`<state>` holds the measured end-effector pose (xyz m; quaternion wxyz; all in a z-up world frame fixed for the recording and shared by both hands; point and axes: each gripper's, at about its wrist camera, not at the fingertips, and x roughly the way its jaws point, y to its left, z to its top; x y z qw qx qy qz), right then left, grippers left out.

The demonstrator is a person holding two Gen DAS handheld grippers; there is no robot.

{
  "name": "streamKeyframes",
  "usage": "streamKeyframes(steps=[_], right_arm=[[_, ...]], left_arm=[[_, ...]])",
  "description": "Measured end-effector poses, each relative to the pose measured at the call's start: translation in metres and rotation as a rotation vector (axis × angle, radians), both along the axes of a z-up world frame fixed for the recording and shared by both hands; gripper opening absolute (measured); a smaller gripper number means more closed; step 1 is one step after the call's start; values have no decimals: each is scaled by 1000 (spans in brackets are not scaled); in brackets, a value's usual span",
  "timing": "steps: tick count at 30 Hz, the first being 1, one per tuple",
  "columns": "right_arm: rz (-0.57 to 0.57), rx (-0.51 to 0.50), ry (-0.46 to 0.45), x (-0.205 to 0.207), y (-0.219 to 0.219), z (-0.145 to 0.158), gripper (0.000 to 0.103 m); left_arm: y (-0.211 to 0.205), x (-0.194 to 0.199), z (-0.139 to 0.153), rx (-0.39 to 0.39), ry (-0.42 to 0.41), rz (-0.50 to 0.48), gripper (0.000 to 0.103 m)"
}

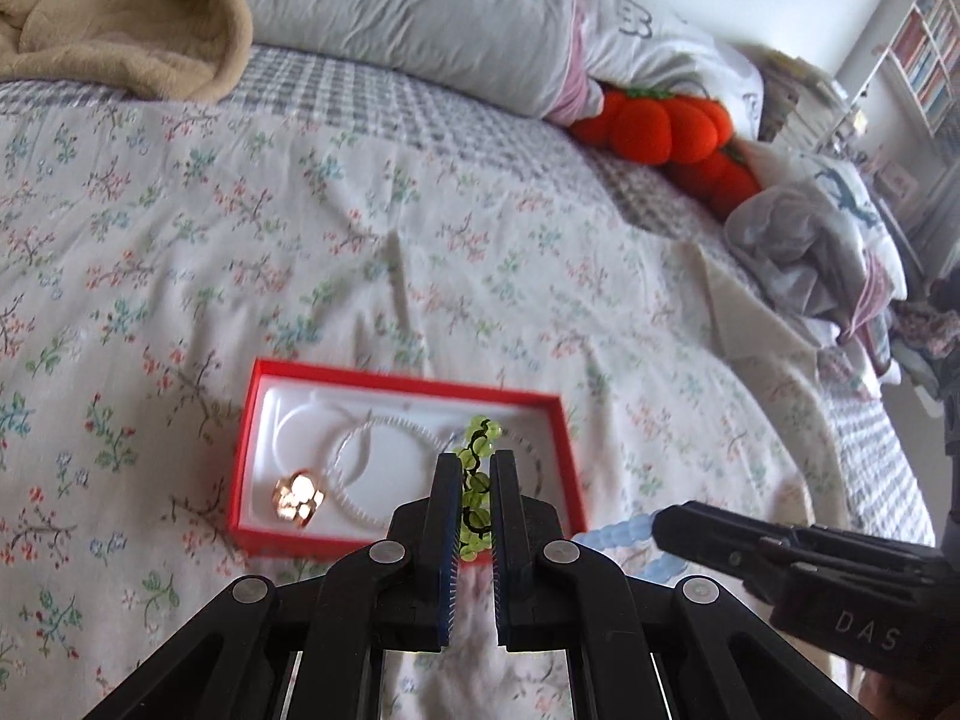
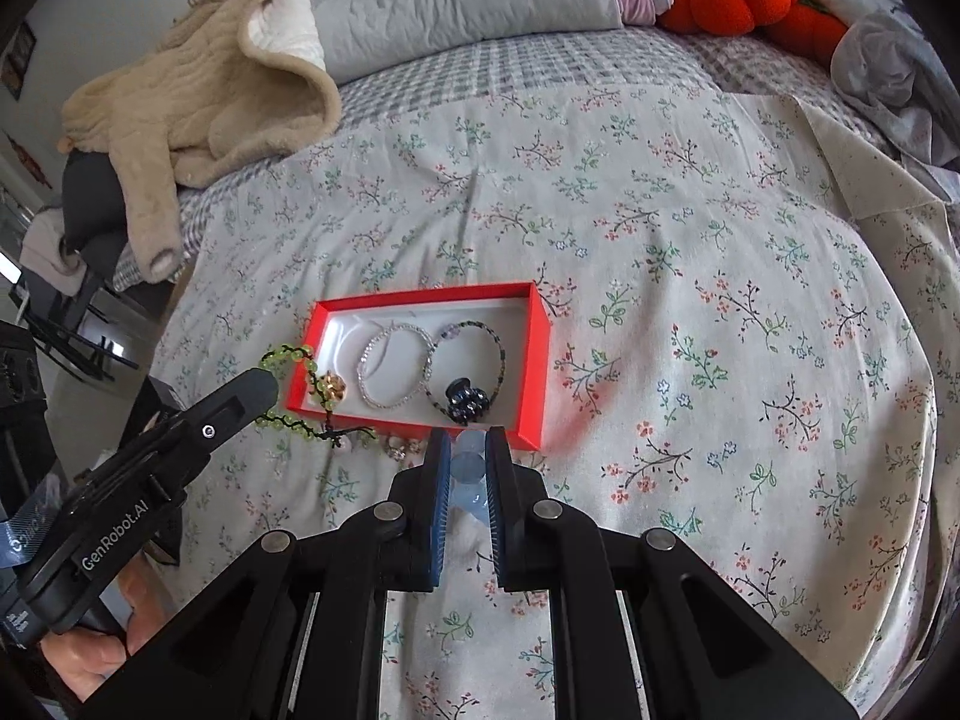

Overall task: Organize jewelry
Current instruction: 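Carry the green strand and blue bracelet over the red box and lower them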

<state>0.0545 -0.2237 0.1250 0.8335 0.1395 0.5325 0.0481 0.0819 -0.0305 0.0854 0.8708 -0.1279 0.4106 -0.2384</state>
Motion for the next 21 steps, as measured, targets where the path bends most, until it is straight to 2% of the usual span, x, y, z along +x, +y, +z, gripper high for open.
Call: streamKeyframes(steps=[5,8,15,18,21], right_arm=[[-13,20,-55,14,3,17,12],[-26,27,-77,21,2,21,12],[-44,27,-73,36,4,15,12],[-47,22,-65,41,7,10,12],[-49,17,-62,45,10,7,12]], left_arm=[[-5,16,1,-44,-20,9,4],[-4,30,-13,-48,2,26,4],[11,57,-55,49,79,112,4],[15,60,-62,110,96,128,5],[20,60,-61,126,108,144,10]])
